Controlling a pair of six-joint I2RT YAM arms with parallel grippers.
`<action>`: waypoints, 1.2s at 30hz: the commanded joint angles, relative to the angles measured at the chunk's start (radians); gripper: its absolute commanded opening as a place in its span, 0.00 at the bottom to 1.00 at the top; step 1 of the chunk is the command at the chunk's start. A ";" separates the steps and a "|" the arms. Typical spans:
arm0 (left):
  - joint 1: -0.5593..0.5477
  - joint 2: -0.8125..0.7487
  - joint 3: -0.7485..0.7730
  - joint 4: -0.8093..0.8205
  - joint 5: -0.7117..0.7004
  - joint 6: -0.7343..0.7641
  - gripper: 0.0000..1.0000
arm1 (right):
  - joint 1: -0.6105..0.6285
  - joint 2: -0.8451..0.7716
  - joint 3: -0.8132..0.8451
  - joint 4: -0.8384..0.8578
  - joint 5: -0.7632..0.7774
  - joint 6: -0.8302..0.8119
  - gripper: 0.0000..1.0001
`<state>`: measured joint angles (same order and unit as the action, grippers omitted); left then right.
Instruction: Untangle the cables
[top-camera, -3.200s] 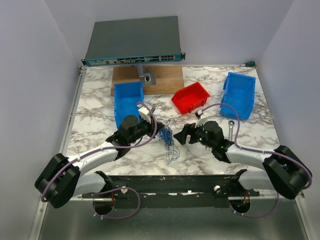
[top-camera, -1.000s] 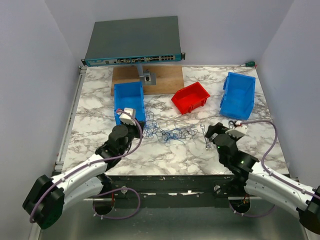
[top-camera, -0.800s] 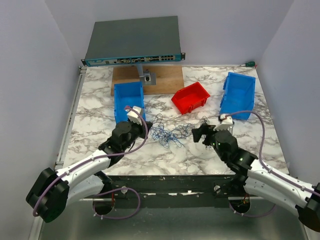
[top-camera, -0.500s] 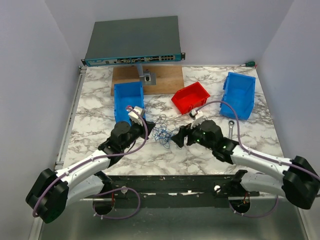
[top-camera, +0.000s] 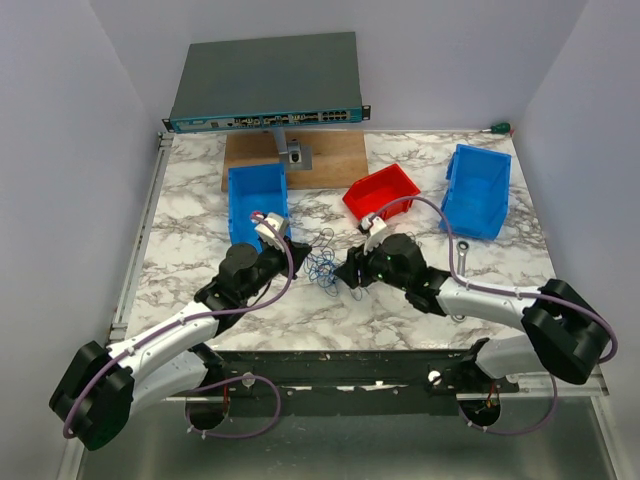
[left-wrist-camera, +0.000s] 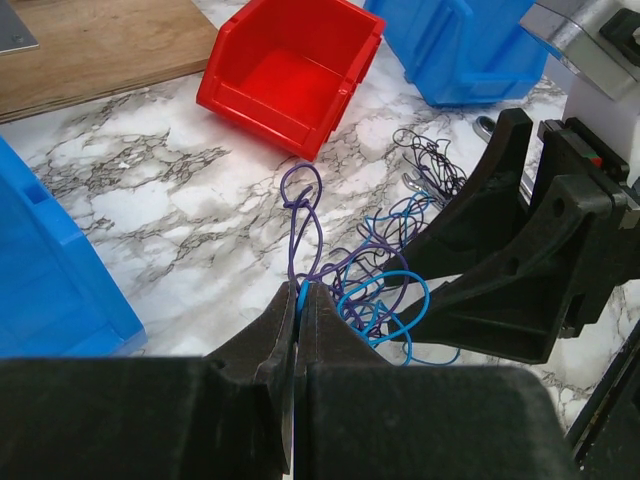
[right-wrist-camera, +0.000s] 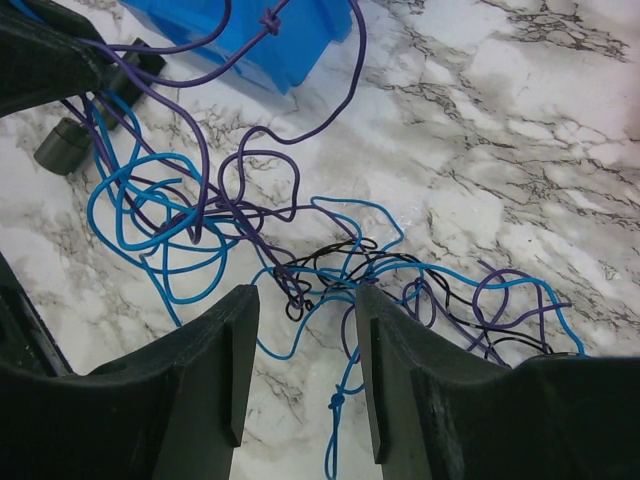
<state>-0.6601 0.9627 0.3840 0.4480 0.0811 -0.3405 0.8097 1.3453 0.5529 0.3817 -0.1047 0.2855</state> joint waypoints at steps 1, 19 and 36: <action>0.006 0.001 0.005 0.021 0.009 0.000 0.00 | -0.003 0.028 0.019 0.054 0.068 -0.023 0.49; 0.006 0.005 0.002 0.029 0.017 -0.005 0.10 | -0.003 0.119 0.001 0.253 -0.029 0.014 0.01; 0.005 0.068 0.046 -0.022 0.039 -0.017 0.92 | -0.003 0.018 -0.166 0.350 0.433 0.089 0.01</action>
<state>-0.6601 0.9955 0.3859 0.4419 0.0818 -0.3519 0.8097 1.3766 0.4034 0.6945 0.1837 0.3424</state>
